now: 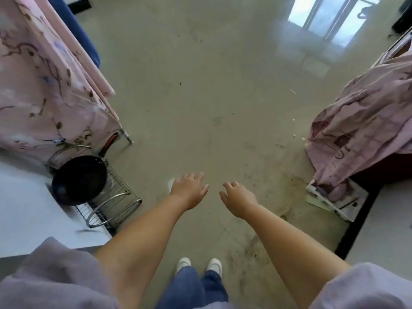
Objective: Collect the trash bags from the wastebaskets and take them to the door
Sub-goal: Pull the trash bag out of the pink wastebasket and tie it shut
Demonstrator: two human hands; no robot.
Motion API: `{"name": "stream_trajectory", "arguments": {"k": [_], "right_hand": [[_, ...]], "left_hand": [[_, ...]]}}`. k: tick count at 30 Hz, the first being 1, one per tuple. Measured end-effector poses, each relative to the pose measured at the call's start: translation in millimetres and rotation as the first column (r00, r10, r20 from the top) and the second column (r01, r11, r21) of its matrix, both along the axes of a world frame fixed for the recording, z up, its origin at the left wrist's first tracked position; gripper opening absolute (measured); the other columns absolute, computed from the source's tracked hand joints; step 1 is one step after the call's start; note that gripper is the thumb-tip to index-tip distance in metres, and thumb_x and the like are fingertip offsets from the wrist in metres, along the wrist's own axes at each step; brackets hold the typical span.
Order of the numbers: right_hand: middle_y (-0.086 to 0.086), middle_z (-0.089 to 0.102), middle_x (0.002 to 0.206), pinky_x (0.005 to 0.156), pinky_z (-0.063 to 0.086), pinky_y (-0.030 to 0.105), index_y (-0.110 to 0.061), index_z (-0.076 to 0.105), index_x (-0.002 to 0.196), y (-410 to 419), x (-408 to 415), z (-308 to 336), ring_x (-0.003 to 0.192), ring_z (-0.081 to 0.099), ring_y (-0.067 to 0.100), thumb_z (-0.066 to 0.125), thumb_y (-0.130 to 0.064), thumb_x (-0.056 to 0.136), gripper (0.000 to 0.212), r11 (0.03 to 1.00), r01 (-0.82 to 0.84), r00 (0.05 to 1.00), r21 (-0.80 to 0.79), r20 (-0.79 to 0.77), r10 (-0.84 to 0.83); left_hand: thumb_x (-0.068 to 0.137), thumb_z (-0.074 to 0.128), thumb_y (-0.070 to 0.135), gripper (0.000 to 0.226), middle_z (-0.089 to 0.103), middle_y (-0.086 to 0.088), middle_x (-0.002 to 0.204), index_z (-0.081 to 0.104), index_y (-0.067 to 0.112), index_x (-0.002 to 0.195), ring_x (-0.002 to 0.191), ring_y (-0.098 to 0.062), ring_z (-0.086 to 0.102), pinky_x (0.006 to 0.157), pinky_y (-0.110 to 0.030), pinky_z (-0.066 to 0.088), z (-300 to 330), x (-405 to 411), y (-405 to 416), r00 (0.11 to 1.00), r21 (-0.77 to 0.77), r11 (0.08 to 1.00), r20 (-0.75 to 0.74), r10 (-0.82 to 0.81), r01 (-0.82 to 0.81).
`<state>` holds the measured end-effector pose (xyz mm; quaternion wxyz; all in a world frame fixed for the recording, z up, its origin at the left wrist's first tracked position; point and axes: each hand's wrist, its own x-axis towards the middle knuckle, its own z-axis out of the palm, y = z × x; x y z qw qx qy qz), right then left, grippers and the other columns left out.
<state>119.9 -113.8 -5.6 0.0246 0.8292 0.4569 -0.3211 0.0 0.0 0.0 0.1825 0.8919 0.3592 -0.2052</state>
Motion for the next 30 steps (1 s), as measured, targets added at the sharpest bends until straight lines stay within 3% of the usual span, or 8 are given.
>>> {"name": "stream_trajectory", "arguments": {"k": [10, 24, 30], "right_hand": [[0.011, 0.051, 0.134, 0.089, 0.045, 0.039, -0.017, 0.034, 0.140, 85, 65, -11, 0.117, 0.054, 0.031, 0.025, -0.048, 0.098, 0.053, 0.989, -0.079, 0.996, -0.129, 0.025, 0.083], [0.010, 0.055, 0.131, 0.082, 0.042, 0.037, -0.016, 0.035, 0.139, 367, 216, 30, 0.117, 0.055, 0.031, 0.023, -0.051, 0.098, 0.055, 0.983, -0.122, 0.989, -0.134, 0.068, 0.132], [0.010, 0.054, 0.132, 0.081, 0.044, 0.036, -0.016, 0.033, 0.142, 485, 290, 24, 0.116, 0.056, 0.031, 0.023, -0.050, 0.098, 0.056, 0.969, -0.212, 0.969, -0.123, 0.104, 0.225]], "left_hand": [[0.098, 0.031, 0.043, 0.051, 0.044, -0.011, 0.142, 0.033, 0.016, 0.142, 0.127, -0.030, 0.045, 0.098, -0.042, 0.040, -7, 40, 78, 0.997, -0.075, 0.995, -0.029, 0.069, -0.071], [0.098, 0.031, 0.045, 0.049, 0.047, -0.010, 0.138, 0.042, 0.015, 0.135, 0.125, -0.030, 0.048, 0.094, -0.039, 0.042, 27, 173, 359, 0.994, -0.002, 0.994, -0.017, 0.108, -0.108], [0.098, 0.031, 0.044, 0.049, 0.046, -0.011, 0.138, 0.042, 0.014, 0.135, 0.123, -0.030, 0.048, 0.093, -0.040, 0.042, 17, 235, 461, 0.984, -0.015, 0.984, -0.021, 0.178, -0.178]]}}
